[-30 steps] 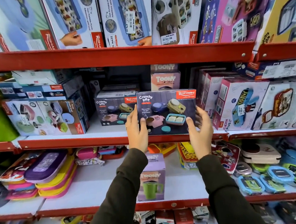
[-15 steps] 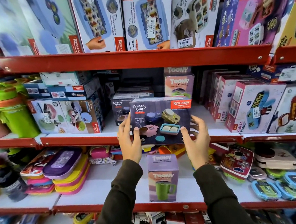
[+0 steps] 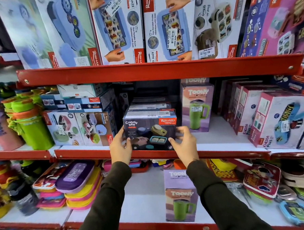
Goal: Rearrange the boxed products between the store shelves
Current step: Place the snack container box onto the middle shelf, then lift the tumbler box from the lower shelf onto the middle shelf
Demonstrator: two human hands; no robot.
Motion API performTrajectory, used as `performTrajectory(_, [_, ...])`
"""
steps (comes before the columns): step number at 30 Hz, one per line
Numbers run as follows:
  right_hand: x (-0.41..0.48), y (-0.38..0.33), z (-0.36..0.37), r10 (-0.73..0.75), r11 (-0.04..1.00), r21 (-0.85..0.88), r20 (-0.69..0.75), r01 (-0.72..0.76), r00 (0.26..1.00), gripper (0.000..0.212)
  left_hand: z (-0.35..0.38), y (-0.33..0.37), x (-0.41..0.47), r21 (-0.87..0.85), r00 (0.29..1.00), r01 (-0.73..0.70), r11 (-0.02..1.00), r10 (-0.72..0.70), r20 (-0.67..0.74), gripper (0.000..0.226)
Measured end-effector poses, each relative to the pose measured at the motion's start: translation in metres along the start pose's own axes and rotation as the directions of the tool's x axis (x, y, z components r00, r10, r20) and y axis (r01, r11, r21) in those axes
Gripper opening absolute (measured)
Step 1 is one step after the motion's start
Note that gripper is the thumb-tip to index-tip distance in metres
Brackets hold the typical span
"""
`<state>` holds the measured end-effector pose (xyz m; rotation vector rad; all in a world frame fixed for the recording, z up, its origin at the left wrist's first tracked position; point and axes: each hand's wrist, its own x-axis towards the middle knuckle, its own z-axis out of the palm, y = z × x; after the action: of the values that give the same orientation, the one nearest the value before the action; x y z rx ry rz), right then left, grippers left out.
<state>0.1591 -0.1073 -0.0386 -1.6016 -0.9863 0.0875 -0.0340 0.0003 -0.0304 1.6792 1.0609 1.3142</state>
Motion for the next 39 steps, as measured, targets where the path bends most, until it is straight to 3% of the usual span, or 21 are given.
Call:
performTrajectory(9, [-0.007,0.012,0.003,0.017,1.0,0.015,-0.018,-0.016,1.0,0.046,0.004,-0.01,-0.001,0.033,1.0,0.025,0.999,-0.025,-0.018,0.059])
performTrajectory(14, [-0.044,0.031,-0.024,-0.059,0.997,0.042,-0.232,0.071,0.971,0.028,0.009,-0.017,-0.039,0.05,0.975,-0.133,0.99,0.14,-0.17,0.047])
performTrajectory(18, [-0.087,0.069,-0.043,0.021,0.998,0.06,-0.306,-0.003,0.952,0.024,0.026,-0.048,-0.081,0.066,0.977,-0.187,0.98,0.192,-0.088,0.04])
performTrajectory(20, [-0.11,0.092,-0.047,0.117,0.993,0.046,-0.272,-0.109,0.955,0.023,0.038,-0.068,-0.106,0.073,0.99,-0.139,0.988,0.137,0.033,0.048])
performTrajectory(22, [-0.128,0.114,-0.046,0.257,0.966,0.011,-0.18,-0.259,0.95,0.022,0.051,-0.085,-0.128,0.142,0.979,-0.001,0.99,-0.028,0.201,0.055])
performTrajectory(24, [-0.143,0.135,-0.042,0.42,0.905,-0.045,-0.051,-0.422,0.906,0.025,0.065,-0.102,-0.144,0.308,0.91,0.113,0.945,-0.223,0.351,0.066])
performTrajectory(26, [-0.152,0.149,-0.039,0.539,0.841,-0.113,0.096,-0.528,0.837,0.042,0.076,-0.114,-0.157,0.441,0.813,0.125,0.889,-0.346,0.469,0.076])
performTrajectory(29, [-0.157,0.158,-0.038,0.571,0.821,-0.197,0.261,-0.536,0.778,0.054,0.088,-0.117,-0.17,0.423,0.731,0.195,0.885,-0.418,0.539,0.071])
performTrajectory(32, [-0.155,0.155,-0.042,0.526,0.85,-0.196,0.28,-0.488,0.803,0.047,0.091,-0.115,-0.172,0.323,0.767,0.264,0.909,-0.401,0.5,0.057])
performTrajectory(39, [-0.158,0.117,-0.074,0.337,0.938,0.061,0.073,-0.342,0.939,0.031,0.081,-0.087,-0.172,0.083,0.895,0.217,0.973,-0.232,0.38,0.042])
